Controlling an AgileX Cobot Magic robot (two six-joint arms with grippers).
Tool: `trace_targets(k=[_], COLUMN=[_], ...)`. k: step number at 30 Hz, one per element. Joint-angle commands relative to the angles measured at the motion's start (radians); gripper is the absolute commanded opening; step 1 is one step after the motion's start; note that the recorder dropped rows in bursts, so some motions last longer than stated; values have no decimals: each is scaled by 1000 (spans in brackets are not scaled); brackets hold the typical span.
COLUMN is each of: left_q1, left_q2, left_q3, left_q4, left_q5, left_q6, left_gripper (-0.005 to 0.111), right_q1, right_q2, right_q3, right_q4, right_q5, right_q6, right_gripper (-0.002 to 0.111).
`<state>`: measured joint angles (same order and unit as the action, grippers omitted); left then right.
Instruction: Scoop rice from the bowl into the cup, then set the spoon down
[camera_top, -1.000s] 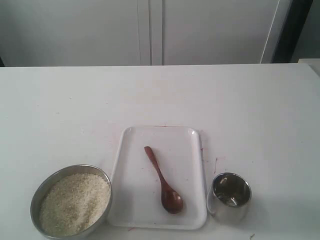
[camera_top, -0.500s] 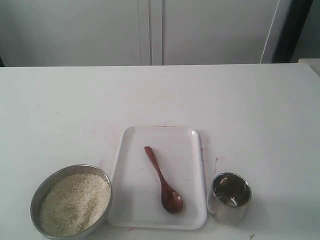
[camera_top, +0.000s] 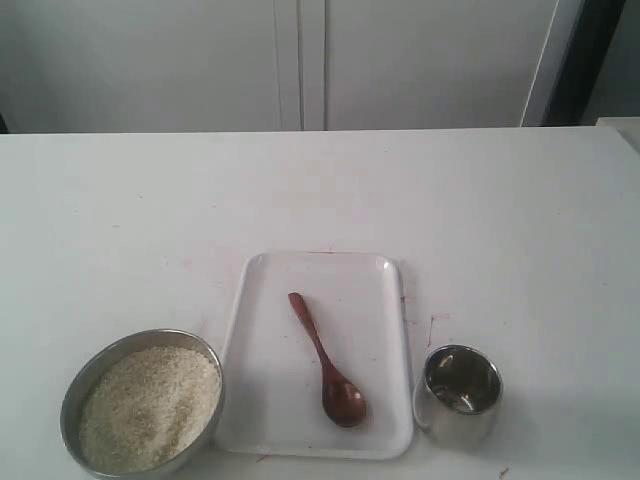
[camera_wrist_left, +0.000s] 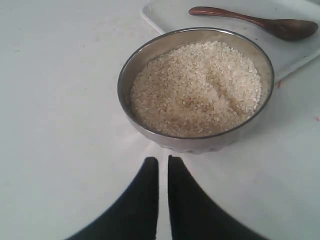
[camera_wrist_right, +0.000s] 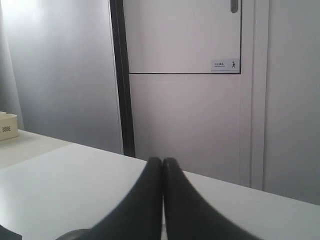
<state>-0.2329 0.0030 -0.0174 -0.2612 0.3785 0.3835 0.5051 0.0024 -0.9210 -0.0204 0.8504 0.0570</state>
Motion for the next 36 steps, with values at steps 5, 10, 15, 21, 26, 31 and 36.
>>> trace_targets(k=[5,10,15,21,26,31,36], left_q1=[-5,-5,-5,-5,-5,-5,-5], left_q2=[-3,-3,-3,-3,-3,-3,-3], left_q3=[5,5,5,5,5,5,5], left_q4=[-7,-7,-7,-7,-7,-7,-7], left_q5=[3,3,3,3,3,3,3], left_q6=[3,3,3,3,3,3,3], left_gripper=[14,14,14,14,14,14,14], right_q1=[-7,-7,-7,-7,-7,-7,-7], right_q2=[-2,-2,-2,-2,-2,-2,-2], right_q3=[48,204,397,596,740,835,921], right_q4=[-6,122,218,220,247,247,245], right_q5=[38,-175,-436,-499,-591,-688,-791], right_q6=[-5,2,-1,-1,74,81,77], right_gripper=[0,0,0,0,0,0,0])
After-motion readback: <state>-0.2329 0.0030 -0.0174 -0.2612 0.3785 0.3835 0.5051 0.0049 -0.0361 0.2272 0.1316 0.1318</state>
